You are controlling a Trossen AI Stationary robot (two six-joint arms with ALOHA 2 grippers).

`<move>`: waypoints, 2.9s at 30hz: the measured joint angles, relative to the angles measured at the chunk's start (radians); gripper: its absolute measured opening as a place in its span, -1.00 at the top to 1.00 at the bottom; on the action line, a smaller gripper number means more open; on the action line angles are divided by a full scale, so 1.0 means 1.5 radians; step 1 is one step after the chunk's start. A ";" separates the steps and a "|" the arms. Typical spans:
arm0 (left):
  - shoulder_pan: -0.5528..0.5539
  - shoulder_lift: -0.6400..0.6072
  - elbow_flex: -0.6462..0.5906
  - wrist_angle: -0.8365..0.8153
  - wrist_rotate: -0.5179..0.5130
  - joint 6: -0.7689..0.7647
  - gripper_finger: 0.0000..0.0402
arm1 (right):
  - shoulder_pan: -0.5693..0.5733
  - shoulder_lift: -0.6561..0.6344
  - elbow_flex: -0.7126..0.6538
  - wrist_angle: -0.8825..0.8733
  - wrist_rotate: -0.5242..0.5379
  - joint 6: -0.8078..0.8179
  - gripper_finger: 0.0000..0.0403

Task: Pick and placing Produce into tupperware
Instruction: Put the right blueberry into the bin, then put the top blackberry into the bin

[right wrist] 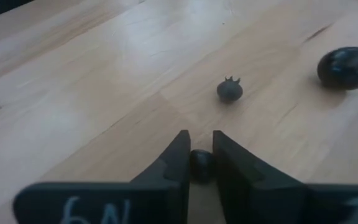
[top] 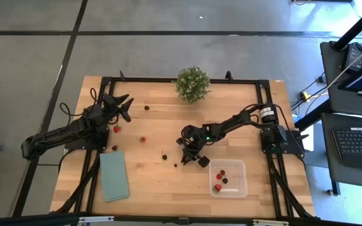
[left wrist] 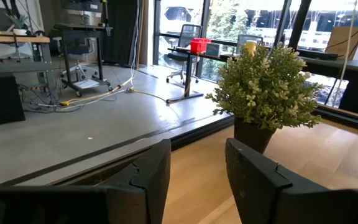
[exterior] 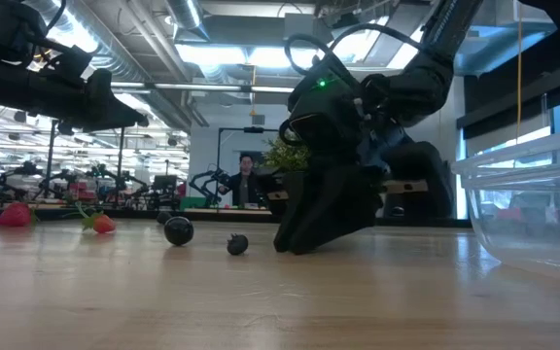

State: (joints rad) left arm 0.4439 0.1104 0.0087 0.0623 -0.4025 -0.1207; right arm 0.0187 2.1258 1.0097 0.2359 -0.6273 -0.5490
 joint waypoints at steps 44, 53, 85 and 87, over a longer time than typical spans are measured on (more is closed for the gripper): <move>0.000 0.005 0.000 0.000 0.009 -0.005 0.28 | 0.253 -0.301 0.251 -0.841 0.404 0.835 0.76; 0.000 0.005 0.000 0.000 0.013 -0.005 0.28 | 0.342 -0.303 0.085 -0.660 0.425 1.007 0.76; 0.000 0.005 0.000 -0.001 0.013 -0.005 0.28 | 0.380 -0.334 0.089 -0.733 0.463 1.001 -0.08; 0.000 0.005 0.000 0.000 0.013 -0.005 0.28 | 0.372 -0.351 0.146 -0.816 0.486 0.964 -0.11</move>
State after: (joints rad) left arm 0.4435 0.1184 0.0090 0.0616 -0.3832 -0.1284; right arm 0.5770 1.5995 1.2291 -0.9877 0.1021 0.8976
